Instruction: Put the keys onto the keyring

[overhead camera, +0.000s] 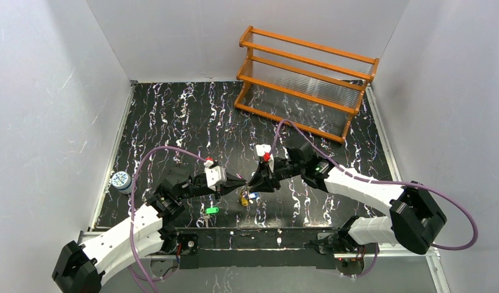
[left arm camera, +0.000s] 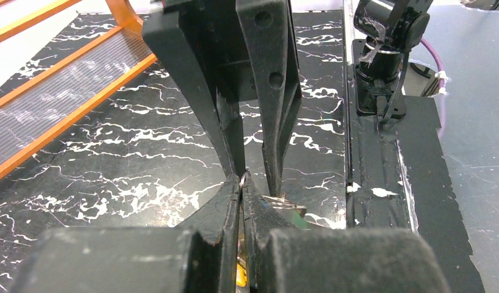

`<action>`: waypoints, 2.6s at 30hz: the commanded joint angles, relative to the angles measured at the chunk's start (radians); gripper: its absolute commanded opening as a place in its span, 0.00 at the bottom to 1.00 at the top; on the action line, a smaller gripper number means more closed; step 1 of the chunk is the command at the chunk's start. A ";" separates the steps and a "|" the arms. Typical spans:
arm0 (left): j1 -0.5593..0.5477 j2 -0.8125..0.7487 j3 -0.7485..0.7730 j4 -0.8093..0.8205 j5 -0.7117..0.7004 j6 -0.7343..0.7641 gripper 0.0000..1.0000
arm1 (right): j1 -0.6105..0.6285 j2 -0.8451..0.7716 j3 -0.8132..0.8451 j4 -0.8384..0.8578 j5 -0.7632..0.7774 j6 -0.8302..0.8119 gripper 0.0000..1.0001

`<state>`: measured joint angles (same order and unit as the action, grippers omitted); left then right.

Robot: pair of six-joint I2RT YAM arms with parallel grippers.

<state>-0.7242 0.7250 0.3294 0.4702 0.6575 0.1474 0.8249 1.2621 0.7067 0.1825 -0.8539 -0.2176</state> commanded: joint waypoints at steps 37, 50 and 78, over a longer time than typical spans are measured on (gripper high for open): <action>-0.144 0.335 0.133 -0.131 -0.013 0.282 0.00 | -0.003 -0.404 -0.223 0.066 0.634 0.189 0.80; -0.206 0.270 0.060 -0.034 -0.145 0.173 0.54 | -0.003 -0.386 -0.272 0.088 0.687 0.267 0.85; -0.339 0.425 -0.131 0.305 -0.380 0.022 0.34 | -0.047 -0.073 -0.120 -0.223 0.504 0.807 0.76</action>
<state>-1.0275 1.1446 0.2043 0.7235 0.3248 0.0811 0.7856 1.1316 0.5285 0.0204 -0.1955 0.4900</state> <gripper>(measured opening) 0.360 0.791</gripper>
